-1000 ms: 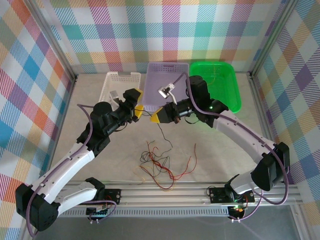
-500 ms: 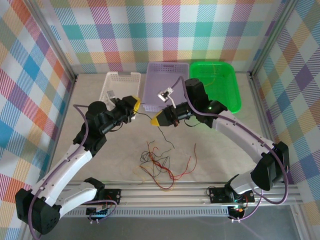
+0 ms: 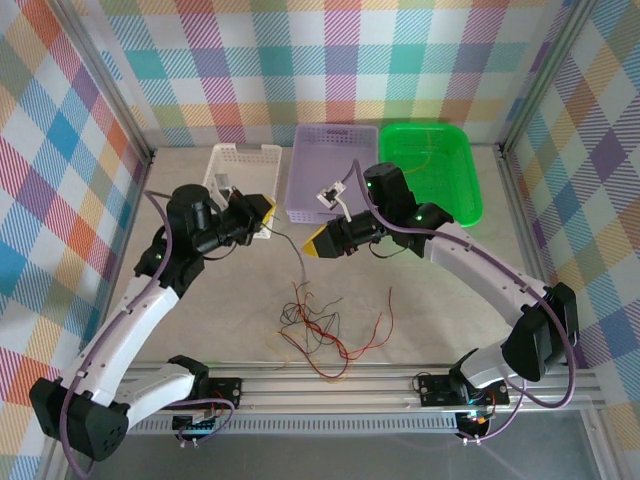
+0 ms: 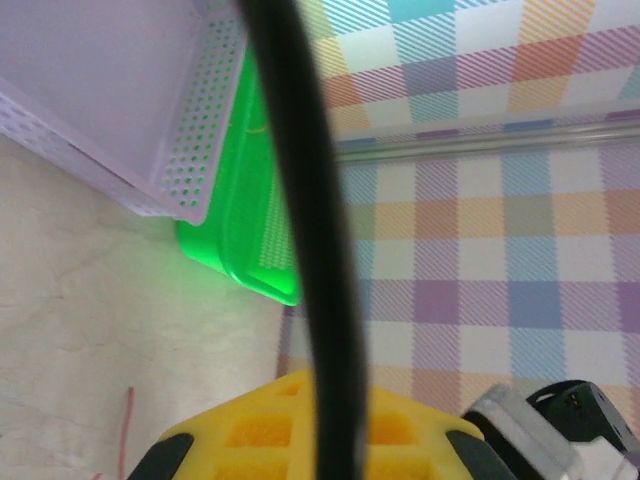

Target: Untangle the cables

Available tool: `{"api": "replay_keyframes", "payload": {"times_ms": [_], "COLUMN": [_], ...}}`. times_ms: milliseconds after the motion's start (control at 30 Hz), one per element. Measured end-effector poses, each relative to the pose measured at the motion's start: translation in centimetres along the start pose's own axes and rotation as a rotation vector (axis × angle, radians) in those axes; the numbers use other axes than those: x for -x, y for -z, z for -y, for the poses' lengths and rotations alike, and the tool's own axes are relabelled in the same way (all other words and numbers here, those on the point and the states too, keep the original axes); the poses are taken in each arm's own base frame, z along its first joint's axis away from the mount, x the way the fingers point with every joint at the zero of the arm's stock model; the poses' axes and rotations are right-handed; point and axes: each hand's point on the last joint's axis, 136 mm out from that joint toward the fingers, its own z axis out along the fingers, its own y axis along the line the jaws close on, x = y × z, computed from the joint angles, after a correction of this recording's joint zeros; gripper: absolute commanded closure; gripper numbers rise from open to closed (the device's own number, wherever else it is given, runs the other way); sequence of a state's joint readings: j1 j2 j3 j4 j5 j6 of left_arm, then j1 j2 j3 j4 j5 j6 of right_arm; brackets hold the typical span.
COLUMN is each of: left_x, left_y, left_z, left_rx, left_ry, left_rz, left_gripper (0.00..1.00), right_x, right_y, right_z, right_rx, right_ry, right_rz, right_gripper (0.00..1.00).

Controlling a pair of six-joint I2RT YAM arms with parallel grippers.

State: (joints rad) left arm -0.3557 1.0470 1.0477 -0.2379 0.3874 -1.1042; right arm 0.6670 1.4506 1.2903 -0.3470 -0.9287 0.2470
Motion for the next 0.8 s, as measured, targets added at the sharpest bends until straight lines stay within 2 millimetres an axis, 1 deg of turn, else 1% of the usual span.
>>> {"api": "replay_keyframes", "payload": {"times_ms": [67, 133, 200, 267, 400, 467, 533, 667, 800], "left_x": [1.1, 2.2, 3.3, 4.4, 6.5, 7.6, 9.0, 12.1, 15.3], "left_y": [-0.1, -0.4, -1.0, -1.6, -2.3, -2.5, -2.6, -2.9, -3.7], "left_z": [-0.4, -1.2, -2.3, -3.0, -3.4, -3.1, -2.4, -0.7, 0.9], "left_rx": [0.047, 0.106, 0.183, 0.251, 0.336, 0.360, 0.369, 0.399, 0.423], "left_ry": [-0.039, -0.076, -0.122, -0.174, -0.282, -0.322, -0.362, -0.453, -0.536], "left_rz": [0.001, 0.005, 0.000, 0.003, 0.035, 0.060, 0.097, 0.185, 0.260], "left_gripper": [1.00, 1.00, 1.00, 1.00, 1.00, 1.00, 1.00, 1.00, 1.00], "right_x": [-0.4, -0.7, -0.9, -0.9, -0.8, -0.6, -0.6, -0.9, -1.3], "right_y": [0.0, 0.1, 0.6, 1.1, 2.0, 2.2, 2.3, 2.2, 2.1], "right_z": [0.3, 0.4, 0.2, -0.3, -1.6, -2.0, -2.2, -1.9, -1.7], "right_rx": [-0.010, -0.028, -0.045, -0.056, -0.058, -0.055, -0.053, -0.053, -0.054], "right_ry": [-0.007, -0.010, 0.005, 0.024, 0.070, 0.086, 0.096, 0.098, 0.092], "right_rz": [-0.003, -0.004, 0.008, 0.024, 0.056, 0.066, 0.072, 0.073, 0.070], "right_gripper": [0.51, 0.45, 0.44, 0.43, 0.42, 0.42, 0.42, 0.42, 0.41]}}
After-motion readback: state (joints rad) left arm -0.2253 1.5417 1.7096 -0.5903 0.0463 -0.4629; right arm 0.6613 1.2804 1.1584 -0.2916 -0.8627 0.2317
